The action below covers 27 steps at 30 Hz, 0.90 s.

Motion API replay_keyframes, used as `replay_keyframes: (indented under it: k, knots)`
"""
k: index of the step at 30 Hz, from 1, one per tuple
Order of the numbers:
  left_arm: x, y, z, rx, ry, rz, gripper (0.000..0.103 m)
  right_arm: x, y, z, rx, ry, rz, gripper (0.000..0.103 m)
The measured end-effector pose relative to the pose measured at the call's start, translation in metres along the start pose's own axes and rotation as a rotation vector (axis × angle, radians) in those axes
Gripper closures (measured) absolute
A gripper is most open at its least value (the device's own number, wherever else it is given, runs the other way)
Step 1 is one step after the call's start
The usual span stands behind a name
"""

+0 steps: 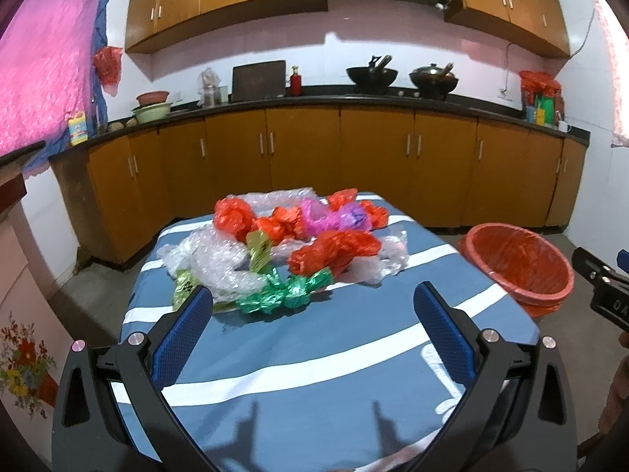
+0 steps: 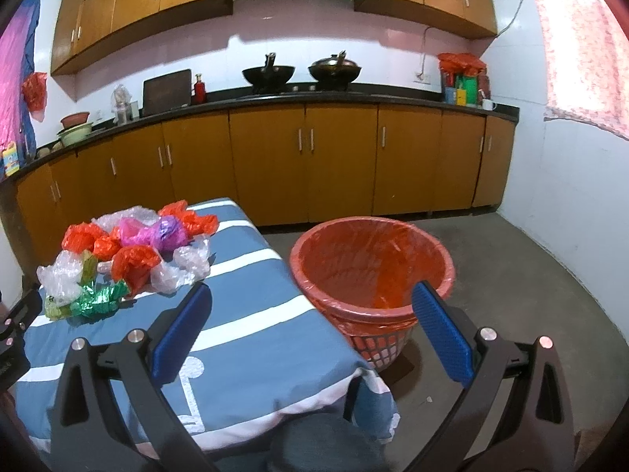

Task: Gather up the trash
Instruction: 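Reach the right gripper to the clear plastic bag and close on it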

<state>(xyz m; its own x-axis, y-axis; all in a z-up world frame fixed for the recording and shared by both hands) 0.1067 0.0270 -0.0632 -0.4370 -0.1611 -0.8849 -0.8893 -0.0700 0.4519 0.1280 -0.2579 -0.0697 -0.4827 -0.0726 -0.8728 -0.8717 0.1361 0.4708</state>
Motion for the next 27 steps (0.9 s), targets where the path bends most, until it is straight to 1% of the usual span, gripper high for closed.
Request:
replay_keyframes:
  k: [6, 8, 11, 13, 15, 17, 18, 20, 24, 27]
  knots:
    - [0.007, -0.017, 0.026, -0.063, 0.02, 0.035, 0.002, 0.001, -0.028, 0.026, -0.066, 0.021, 0.067, 0.004]
    - [0.01, -0.024, 0.04, -0.092, 0.033, 0.054, 0.002, 0.003, -0.04, 0.034, -0.093, 0.015, 0.096, 0.004]
    - [0.014, -0.035, 0.062, -0.137, 0.063, 0.084, 0.002, 0.001, -0.065, 0.052, -0.159, 0.006, 0.15, 0.004]
    - [0.016, -0.041, 0.077, -0.164, 0.085, 0.1, 0.002, -0.002, -0.08, 0.063, -0.181, 0.015, 0.165, 0.004]
    - [0.017, -0.045, 0.089, -0.184, 0.105, 0.112, 0.002, -0.006, -0.096, 0.075, -0.199, 0.034, 0.175, 0.008]
    - [0.018, -0.049, 0.103, -0.205, 0.123, 0.117, 0.003, -0.009, -0.112, 0.087, -0.223, 0.045, 0.196, 0.016]
    - [0.019, -0.051, 0.107, -0.21, 0.129, 0.118, 0.005, -0.009, -0.123, 0.095, -0.242, 0.043, 0.214, 0.018]
    - [0.019, -0.054, 0.116, -0.222, 0.14, 0.117, 0.006, -0.008, -0.145, 0.106, -0.271, 0.035, 0.258, 0.026]
    - [0.017, -0.058, 0.128, -0.231, 0.16, 0.111, 0.006, -0.008, -0.179, 0.128, -0.311, 0.028, 0.316, 0.031]
    - [0.015, -0.063, 0.133, -0.227, 0.173, 0.108, 0.006, -0.01, -0.198, 0.142, -0.327, 0.023, 0.328, 0.031]
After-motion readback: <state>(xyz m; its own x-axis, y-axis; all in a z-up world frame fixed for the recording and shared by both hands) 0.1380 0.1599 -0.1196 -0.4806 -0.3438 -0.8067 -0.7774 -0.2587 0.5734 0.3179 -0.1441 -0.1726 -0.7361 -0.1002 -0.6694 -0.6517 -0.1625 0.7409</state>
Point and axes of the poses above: each gripper's, at about its wrist camera, not at the fingertips, and y roughly against the way its jaws point, z to its left, x to its underside, the point moved 10 cm from there along -y, roughly the way its jaws point, and after that the axes turned 10 degrees about y, right-handed, at the moved point
